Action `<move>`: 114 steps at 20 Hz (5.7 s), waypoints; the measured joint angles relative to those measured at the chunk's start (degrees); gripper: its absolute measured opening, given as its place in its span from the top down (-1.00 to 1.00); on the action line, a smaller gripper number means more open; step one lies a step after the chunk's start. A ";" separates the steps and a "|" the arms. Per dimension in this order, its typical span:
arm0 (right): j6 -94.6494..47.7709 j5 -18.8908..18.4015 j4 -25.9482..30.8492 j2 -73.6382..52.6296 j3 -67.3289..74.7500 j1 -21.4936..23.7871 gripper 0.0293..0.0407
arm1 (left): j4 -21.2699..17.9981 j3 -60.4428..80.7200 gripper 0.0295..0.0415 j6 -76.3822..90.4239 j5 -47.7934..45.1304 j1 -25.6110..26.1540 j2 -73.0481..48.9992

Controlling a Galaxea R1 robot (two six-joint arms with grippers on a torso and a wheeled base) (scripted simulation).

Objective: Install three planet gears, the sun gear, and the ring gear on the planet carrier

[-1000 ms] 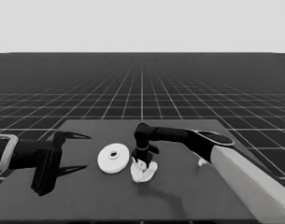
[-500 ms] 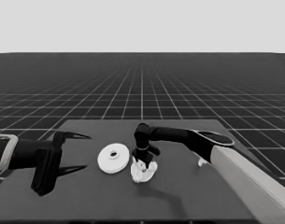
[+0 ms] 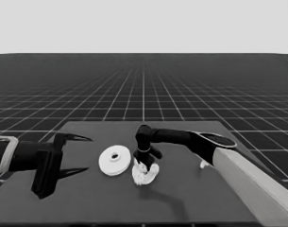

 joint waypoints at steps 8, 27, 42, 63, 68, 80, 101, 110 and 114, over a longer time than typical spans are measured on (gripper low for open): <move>4.80 0.00 0.00 0.00 0.00 0.00 0.71 | 0.00 0.00 -0.49 0.00 0.00 0.00 0.00; 16.20 0.00 0.00 0.00 0.00 0.00 0.72 | 0.00 0.00 -0.49 0.00 0.00 0.00 0.00; -17.82 -2.06 4.06 -0.67 3.23 5.00 -0.72 | 0.00 0.00 -0.49 0.00 0.00 0.00 0.00; -99.23 18.48 -24.07 -75.71 78.98 -14.09 -0.61 | 9.77 -35.56 -0.81 -71.77 51.36 13.55 41.95; -99.29 18.50 -24.10 -75.79 79.05 -14.10 -0.61 | -11.60 -71.01 -0.50 -77.47 47.90 14.79 54.04; -99.29 18.50 -24.10 -75.79 79.05 -14.10 -0.61 | -5.33 -82.93 -0.49 -73.03 41.43 25.23 58.54; -99.29 18.50 -24.10 -75.79 79.05 -14.10 -0.61 | -11.57 -70.24 0.11 -87.97 48.43 16.05 59.43; -99.29 18.50 -24.10 -75.79 79.06 -14.10 -0.61 | -9.49 -73.23 0.12 -98.58 49.50 18.02 75.35; -99.29 18.50 -24.10 -75.79 79.06 -14.10 -0.61 | -4.76 -75.88 0.12 -96.99 48.16 22.97 76.08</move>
